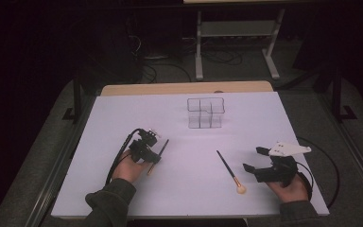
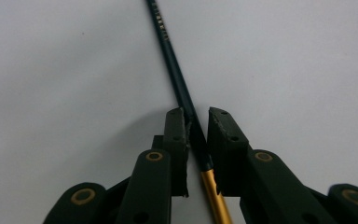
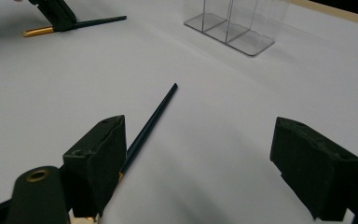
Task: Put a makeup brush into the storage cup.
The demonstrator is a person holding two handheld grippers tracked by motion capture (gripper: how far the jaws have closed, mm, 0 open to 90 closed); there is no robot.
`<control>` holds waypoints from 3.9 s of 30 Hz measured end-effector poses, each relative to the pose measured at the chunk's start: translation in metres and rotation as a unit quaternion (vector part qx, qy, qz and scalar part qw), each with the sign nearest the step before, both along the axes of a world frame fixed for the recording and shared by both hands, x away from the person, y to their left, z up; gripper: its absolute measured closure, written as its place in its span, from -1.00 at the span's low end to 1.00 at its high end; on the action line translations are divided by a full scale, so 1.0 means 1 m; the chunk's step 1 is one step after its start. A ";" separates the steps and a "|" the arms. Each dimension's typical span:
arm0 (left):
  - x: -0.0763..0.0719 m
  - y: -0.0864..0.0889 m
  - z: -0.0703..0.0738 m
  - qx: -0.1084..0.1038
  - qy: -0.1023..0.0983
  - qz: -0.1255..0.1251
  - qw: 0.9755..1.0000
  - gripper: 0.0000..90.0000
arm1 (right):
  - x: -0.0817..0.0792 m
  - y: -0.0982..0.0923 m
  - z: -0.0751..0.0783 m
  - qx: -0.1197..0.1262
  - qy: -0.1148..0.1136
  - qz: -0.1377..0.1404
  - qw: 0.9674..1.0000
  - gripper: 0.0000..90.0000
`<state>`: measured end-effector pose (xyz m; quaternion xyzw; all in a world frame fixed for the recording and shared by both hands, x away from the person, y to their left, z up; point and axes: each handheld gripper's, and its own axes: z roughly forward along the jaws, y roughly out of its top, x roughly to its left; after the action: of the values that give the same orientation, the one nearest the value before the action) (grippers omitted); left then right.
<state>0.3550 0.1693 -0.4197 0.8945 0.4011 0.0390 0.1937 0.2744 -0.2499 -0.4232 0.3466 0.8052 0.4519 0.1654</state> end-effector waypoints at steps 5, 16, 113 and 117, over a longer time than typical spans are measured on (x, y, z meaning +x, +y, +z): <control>-0.003 -0.001 -0.001 0.007 -0.011 0.003 1.000 0.82 | 0.000 0.000 0.001 -0.001 -0.004 -0.001 1.000 -0.61; -0.004 0.000 -0.001 0.008 -0.015 -0.006 1.000 0.84 | 0.000 0.002 0.001 -0.003 -0.002 0.001 1.000 -0.60; -0.058 -0.028 0.067 -0.097 -0.076 -0.272 0.954 0.85 | 0.054 0.172 0.097 -0.139 0.058 0.342 0.928 0.02; -0.061 -0.035 0.066 -0.098 -0.080 -0.288 0.949 0.85 | 0.053 0.176 0.090 -0.144 0.074 0.361 0.918 0.14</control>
<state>0.2936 0.1347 -0.3534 0.9424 0.1109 0.0136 0.3153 0.3278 -0.0738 -0.3332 0.0371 0.9419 0.3333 -0.0207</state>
